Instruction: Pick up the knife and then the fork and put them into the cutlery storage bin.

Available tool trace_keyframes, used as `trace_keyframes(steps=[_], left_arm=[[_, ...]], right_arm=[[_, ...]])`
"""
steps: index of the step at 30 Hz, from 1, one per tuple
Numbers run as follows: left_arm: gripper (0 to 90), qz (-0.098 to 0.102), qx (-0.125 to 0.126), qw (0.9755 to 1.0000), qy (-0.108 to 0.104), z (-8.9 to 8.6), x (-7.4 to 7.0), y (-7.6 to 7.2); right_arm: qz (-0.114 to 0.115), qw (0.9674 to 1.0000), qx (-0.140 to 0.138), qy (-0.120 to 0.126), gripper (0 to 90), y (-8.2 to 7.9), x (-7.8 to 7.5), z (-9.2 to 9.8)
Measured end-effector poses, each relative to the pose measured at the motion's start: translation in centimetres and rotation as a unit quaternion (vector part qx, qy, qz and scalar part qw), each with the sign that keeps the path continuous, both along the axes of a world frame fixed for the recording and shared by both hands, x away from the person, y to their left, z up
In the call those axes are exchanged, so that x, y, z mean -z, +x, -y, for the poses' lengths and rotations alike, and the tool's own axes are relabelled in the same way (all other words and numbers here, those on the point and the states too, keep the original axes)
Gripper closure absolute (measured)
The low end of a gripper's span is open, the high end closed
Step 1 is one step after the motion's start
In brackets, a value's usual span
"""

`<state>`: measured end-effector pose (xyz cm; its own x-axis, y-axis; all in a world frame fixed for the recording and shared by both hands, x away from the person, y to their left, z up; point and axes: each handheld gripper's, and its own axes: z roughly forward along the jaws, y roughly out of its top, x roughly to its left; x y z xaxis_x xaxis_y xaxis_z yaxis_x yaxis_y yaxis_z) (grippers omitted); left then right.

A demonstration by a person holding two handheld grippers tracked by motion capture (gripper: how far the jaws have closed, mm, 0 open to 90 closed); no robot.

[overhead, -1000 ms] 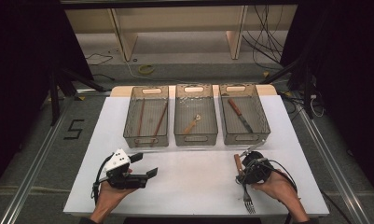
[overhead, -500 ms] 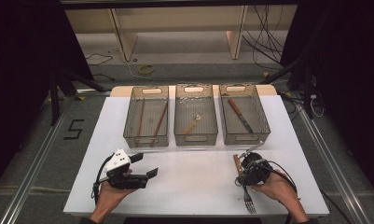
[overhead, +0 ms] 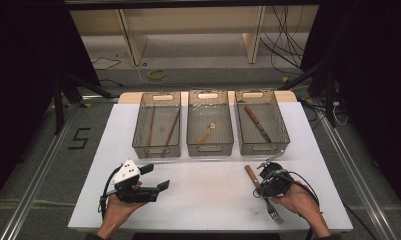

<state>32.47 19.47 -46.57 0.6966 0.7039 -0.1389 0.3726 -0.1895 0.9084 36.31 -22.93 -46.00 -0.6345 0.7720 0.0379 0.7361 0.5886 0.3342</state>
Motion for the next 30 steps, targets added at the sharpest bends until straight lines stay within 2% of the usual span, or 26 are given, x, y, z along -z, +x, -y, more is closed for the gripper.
trace_keyframes(steps=[7,17,30], left_arm=[[16.1,0.0,-0.001,1.0,-0.002,0.0,0.0,0.0],[16.1,0.0,-0.002,1.0,-0.002,-0.1,0.0,0.0],[16.1,-0.001,-0.002,1.0,-0.003,-0.1,0.0,0.0]], right_arm=[[0.003,1.0,0.008,0.002,76.7,0.1,0.0,0.2],[0.011,0.9999,0.005,0.0,77.7,0.0,0.0,0.1],[0.032,0.9991,0.006,0.026,78.1,-0.1,-1.2,0.7]])
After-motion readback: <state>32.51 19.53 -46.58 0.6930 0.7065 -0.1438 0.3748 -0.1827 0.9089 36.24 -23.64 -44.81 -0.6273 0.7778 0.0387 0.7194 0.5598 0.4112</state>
